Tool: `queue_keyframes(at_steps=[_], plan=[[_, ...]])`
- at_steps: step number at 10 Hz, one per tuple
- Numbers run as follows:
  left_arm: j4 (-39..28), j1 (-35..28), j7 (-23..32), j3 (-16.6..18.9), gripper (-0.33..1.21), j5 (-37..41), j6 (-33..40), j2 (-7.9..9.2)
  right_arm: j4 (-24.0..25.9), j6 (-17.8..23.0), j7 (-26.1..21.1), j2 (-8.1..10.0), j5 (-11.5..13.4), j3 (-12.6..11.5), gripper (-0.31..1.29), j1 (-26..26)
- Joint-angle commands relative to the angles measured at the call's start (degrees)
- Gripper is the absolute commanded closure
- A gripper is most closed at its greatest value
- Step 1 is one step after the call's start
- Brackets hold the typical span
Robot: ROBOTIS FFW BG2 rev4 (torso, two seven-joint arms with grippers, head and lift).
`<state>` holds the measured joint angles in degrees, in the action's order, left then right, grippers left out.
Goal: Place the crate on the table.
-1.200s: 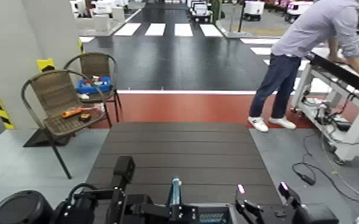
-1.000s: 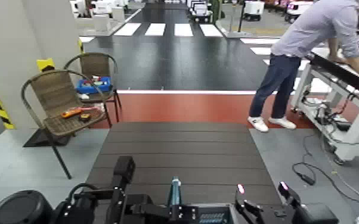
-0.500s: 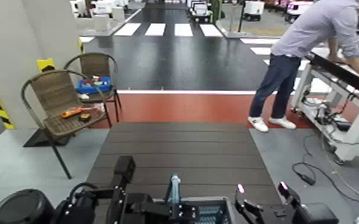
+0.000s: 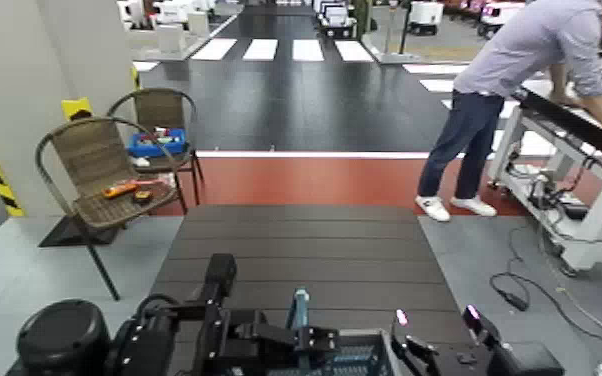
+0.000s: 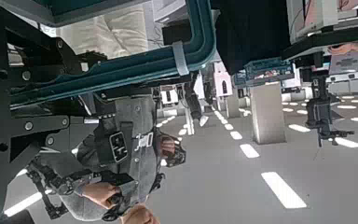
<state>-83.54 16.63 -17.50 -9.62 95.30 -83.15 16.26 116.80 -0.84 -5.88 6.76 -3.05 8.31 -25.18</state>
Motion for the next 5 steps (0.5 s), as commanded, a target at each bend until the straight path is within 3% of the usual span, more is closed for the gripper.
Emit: queue_keyframes(at_steps=[1, 5], plan=[[0.8, 3.9, -16.6, -3.2, 1.19, -18.3, 5.9, 0.0, -0.2, 0.1, 0.0, 0.0, -0.1, 0.1, 0.15, 0.1], [7.3, 11.1, -29.2, -9.2, 1.19, -31.1, 11.8, -0.18, -0.4, 0.1, 0.0, 0.09, -0.4, 0.4, 0.15, 0.7]])
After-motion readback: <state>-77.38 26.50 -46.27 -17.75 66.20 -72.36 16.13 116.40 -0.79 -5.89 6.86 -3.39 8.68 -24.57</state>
